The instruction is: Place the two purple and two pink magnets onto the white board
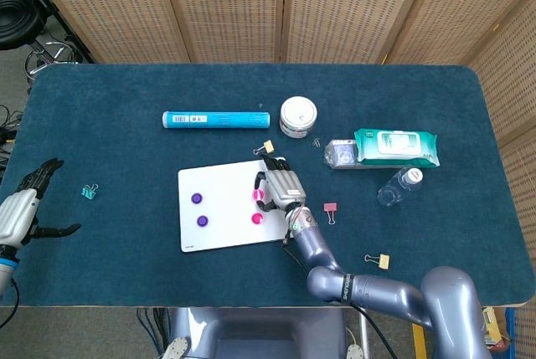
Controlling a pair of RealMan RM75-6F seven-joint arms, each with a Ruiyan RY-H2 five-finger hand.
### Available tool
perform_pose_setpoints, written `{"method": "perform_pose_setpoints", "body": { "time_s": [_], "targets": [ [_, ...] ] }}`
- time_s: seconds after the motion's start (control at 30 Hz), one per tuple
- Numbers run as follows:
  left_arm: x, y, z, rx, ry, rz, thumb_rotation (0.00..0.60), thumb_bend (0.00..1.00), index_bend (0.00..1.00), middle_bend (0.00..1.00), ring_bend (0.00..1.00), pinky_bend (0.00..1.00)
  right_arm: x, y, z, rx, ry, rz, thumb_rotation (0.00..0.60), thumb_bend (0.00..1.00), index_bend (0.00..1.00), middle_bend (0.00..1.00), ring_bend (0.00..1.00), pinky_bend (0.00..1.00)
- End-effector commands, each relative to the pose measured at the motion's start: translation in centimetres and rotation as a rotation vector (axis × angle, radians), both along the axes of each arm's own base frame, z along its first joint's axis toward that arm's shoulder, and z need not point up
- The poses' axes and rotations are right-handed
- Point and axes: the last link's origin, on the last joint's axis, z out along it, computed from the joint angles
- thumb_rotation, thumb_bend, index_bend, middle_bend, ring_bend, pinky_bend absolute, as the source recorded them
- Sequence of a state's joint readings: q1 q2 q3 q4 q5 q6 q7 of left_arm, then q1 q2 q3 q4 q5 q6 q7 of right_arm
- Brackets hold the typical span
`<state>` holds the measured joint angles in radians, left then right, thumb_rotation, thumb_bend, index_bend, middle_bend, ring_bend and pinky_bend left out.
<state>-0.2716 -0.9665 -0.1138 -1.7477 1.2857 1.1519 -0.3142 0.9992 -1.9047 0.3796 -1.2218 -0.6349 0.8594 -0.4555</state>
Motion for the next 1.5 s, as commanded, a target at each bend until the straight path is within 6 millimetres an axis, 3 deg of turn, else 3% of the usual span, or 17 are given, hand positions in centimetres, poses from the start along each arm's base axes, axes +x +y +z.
{"method": "perform_pose_setpoints", "body": {
  "time_s": [0.03,0.63,0.7,0.83,0.9,1.23,1.5],
  "targets": [
    [0.0,0.0,0.0,0.001,-0.001,0.000,0.600,0.10,0.00,0.00,0.00,0.00,0.0,-0.1,0.0,-0.005,0.004,-0.003,0.600,0.57,0.59,0.00,0.00,0.00],
    [-0.1,0.1,0.0,0.000,-0.001,0.005,0.600,0.10,0.00,0.00,0.00,0.00,0.1,-0.1,-0.5,0.006,0.000,-0.022,0.600,0.56,0.56,0.00,0.00,0.00],
    [-0.1,0.1,0.0,0.000,-0.001,0.004,0.600,0.10,0.00,0.00,0.00,0.00,0.2,0.0,-0.5,0.011,-0.003,-0.018,0.600,0.49,0.51,0.00,0.00,0.00],
    [0.0,0.1,-0.1,-0.001,-0.001,0.003,0.600,0.10,0.00,0.00,0.00,0.00,0.4,0.2,-0.5,0.019,-0.014,-0.012,0.600,0.21,0.34,0.00,0.00,0.00],
    [0.0,0.1,-0.1,-0.001,-0.002,0.002,0.600,0.10,0.00,0.00,0.00,0.00,0.4,0.3,-0.4,0.020,-0.018,-0.009,0.600,0.17,0.29,0.00,0.00,0.00],
    [0.0,0.0,0.0,-0.001,-0.006,-0.002,0.600,0.10,0.00,0.00,0.00,0.00,0.5,0.6,0.7,0.000,-0.031,0.011,0.600,0.15,0.26,0.00,0.00,0.00],
    [0.3,-0.3,-0.3,-0.011,0.003,-0.016,0.600,0.10,0.00,0.00,0.00,0.00,0.7,1.9,4.1,-0.050,-0.061,0.081,0.600,0.15,0.26,0.00,0.00,0.00]
  ]
}}
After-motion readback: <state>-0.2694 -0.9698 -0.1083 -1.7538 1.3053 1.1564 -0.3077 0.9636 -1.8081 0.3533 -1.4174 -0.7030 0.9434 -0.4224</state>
